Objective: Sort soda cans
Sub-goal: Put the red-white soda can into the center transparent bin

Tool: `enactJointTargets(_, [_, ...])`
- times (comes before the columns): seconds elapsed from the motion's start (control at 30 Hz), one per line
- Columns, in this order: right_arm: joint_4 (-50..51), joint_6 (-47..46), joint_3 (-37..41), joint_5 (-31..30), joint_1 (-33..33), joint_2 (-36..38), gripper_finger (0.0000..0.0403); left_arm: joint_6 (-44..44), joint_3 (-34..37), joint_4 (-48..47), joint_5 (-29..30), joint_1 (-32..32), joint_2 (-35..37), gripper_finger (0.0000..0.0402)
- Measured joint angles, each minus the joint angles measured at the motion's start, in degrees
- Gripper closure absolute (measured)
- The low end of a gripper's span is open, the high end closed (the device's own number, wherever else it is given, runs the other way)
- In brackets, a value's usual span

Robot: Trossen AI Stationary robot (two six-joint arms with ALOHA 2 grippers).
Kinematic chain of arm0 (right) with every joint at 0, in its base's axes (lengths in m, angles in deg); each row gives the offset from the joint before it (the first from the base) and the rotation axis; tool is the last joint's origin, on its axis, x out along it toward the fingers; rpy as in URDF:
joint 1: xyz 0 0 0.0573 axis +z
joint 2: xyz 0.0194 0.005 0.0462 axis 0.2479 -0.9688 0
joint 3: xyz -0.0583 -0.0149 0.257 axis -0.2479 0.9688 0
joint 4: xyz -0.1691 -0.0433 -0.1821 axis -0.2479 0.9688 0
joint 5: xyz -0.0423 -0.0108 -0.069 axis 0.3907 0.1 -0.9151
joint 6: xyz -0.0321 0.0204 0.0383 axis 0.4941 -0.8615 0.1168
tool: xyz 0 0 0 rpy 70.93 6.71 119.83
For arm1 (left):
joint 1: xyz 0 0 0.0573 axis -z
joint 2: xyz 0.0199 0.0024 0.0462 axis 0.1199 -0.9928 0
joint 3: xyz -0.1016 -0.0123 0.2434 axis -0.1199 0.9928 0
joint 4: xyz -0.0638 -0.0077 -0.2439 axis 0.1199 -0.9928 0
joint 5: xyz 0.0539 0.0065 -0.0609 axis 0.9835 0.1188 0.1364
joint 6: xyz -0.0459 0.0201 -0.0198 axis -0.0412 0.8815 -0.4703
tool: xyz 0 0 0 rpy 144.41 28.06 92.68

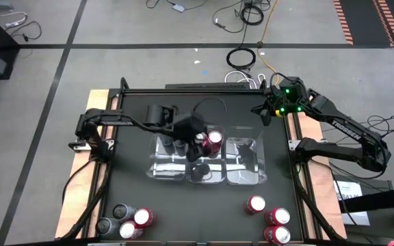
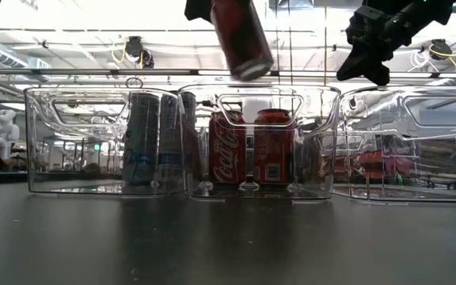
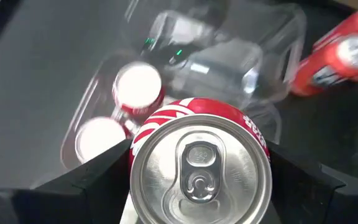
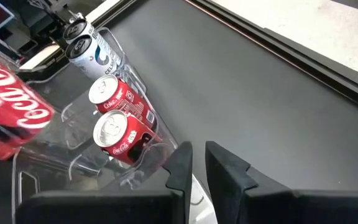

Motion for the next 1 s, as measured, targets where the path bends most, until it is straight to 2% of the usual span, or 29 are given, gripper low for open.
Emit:
enactJointTargets(0.1, [0.08, 0.99, 0.0, 0.0, 0.0, 0.0, 0.0367, -3.06, 0.0, -0.97, 1.83, 0.97, -2.39, 0.0088])
enactJointTargets(0.27, [0.33, 1.09, 0.0, 0.02, 0.0, 0.0, 0.0367, -7.91, 0.0, -2.13, 0.34, 0.57, -7.43, 0.0088])
enactJointTargets(0.4, [2.16, 1.32, 0.0, 0.0, 0.0, 0.0, 0.0367, -8.24, 0.03, -5.73, -0.24, 0.12, -11.79, 0.0088])
enactJointTargets(0.53, [3.98, 2.08, 0.0, 0.02, -0.01, 0.0, 0.0367, -6.63, 0.04, -5.09, -0.25, -0.29, -14.42, 0.0088])
enactJointTargets(1.0, [5.41, 2.4, 0.0, 0.02, 0.0, 0.0, 0.0367, -5.19, 5.19, -0.59, 1.92, -2.51, -15.73, 0.0088])
